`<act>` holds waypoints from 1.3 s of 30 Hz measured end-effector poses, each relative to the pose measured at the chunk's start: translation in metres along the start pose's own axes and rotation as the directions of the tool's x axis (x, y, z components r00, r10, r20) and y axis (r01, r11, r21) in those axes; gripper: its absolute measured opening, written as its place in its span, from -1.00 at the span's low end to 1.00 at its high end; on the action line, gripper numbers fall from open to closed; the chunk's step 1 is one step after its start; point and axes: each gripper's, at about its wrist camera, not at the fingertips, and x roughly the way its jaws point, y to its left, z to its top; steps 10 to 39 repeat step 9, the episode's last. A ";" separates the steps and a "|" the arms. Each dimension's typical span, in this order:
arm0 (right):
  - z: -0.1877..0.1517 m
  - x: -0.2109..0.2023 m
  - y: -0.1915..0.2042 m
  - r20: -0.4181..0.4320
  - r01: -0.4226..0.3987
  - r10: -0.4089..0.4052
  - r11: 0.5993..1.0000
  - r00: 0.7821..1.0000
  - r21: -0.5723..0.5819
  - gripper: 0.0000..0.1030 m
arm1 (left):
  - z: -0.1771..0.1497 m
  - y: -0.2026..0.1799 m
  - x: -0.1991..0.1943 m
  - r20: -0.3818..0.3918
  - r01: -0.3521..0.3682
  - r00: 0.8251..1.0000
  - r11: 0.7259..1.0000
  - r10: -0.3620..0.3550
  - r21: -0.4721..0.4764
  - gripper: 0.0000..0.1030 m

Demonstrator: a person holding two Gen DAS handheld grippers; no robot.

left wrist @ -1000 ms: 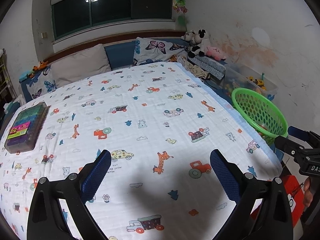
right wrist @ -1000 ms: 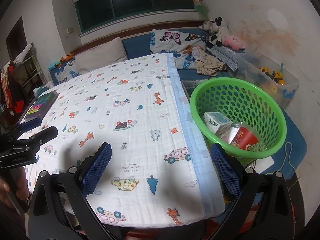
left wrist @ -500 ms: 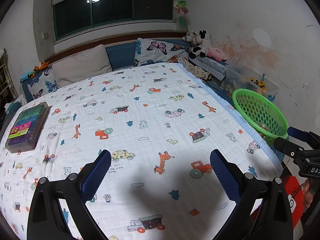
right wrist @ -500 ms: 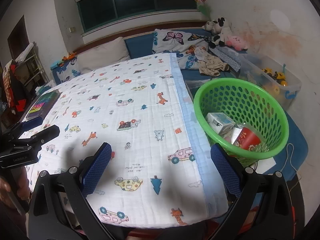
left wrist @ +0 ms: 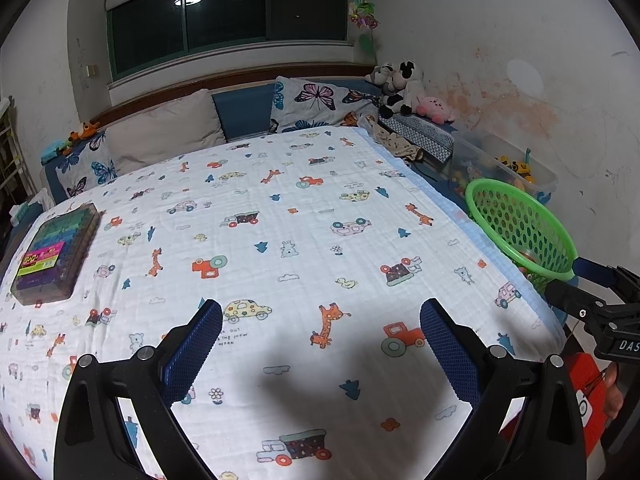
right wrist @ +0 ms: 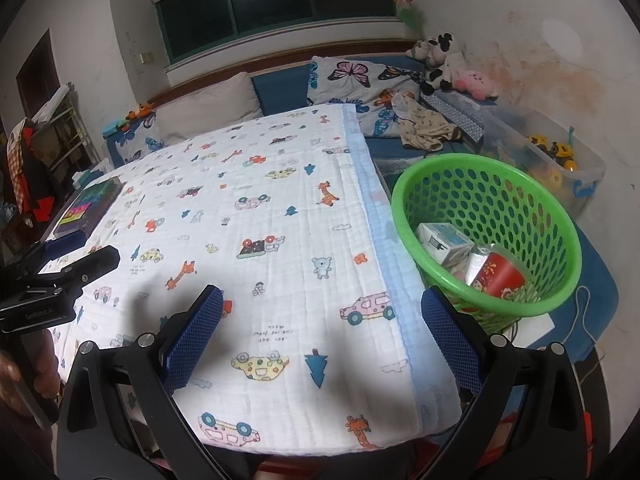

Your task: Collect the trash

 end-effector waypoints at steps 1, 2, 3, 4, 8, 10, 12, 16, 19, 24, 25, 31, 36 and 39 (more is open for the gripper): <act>0.000 0.000 0.000 0.001 -0.001 0.001 1.000 1.000 0.001 0.91 | 0.000 0.000 0.000 0.000 0.002 1.000 1.000 -0.002 0.000 0.86; 0.000 0.000 0.000 0.001 -0.003 0.003 1.000 1.000 0.002 0.91 | 0.000 0.000 0.000 -0.001 0.004 1.000 1.000 -0.004 0.000 0.86; 0.000 0.000 -0.001 0.000 -0.003 0.003 1.000 1.000 0.001 0.91 | 0.001 0.000 0.000 0.000 0.002 1.000 1.000 -0.002 0.000 0.86; 0.000 0.000 -0.001 0.001 -0.002 0.002 1.000 1.000 -0.001 0.91 | 0.000 0.000 0.000 0.001 0.001 1.000 1.000 -0.001 0.000 0.86; 0.000 0.001 -0.001 -0.002 -0.004 0.004 1.000 1.000 0.002 0.91 | 0.000 0.000 0.001 -0.004 0.000 1.000 1.000 0.000 -0.001 0.86; 0.000 0.001 -0.001 -0.003 -0.004 0.004 1.000 1.000 0.002 0.91 | 0.000 0.000 0.001 -0.003 -0.001 1.000 1.000 0.001 0.000 0.86; 0.000 0.001 -0.001 -0.003 -0.004 0.004 1.000 1.000 0.002 0.91 | 0.000 0.000 0.001 -0.003 -0.001 1.000 1.000 0.001 0.000 0.86; 0.000 0.001 -0.001 -0.003 -0.004 0.004 1.000 1.000 0.002 0.91 | 0.000 0.000 0.001 -0.003 -0.001 1.000 1.000 0.001 0.000 0.86; 0.000 0.001 -0.001 -0.003 -0.004 0.004 1.000 1.000 0.002 0.91 | 0.000 0.000 0.001 -0.003 -0.001 1.000 1.000 0.001 0.000 0.86; 0.000 0.001 -0.001 -0.003 -0.004 0.004 1.000 1.000 0.002 0.91 | 0.000 0.000 0.001 -0.003 -0.001 1.000 1.000 0.001 0.000 0.86; 0.000 0.001 -0.001 -0.003 -0.004 0.004 1.000 1.000 0.002 0.91 | 0.000 0.000 0.001 -0.003 -0.001 1.000 1.000 0.001 0.000 0.86; 0.000 0.001 -0.001 -0.003 -0.004 0.004 1.000 1.000 0.002 0.91 | 0.000 0.000 0.001 -0.003 -0.001 1.000 1.000 0.001 0.000 0.86; 0.000 0.001 -0.001 -0.003 -0.004 0.004 1.000 1.000 0.002 0.91 | 0.000 0.000 0.001 -0.003 -0.001 1.000 1.000 0.001 0.000 0.86; 0.000 0.001 -0.001 -0.003 -0.004 0.004 1.000 1.000 0.002 0.91 | 0.000 0.000 0.001 -0.003 -0.001 1.000 1.000 0.001 0.000 0.86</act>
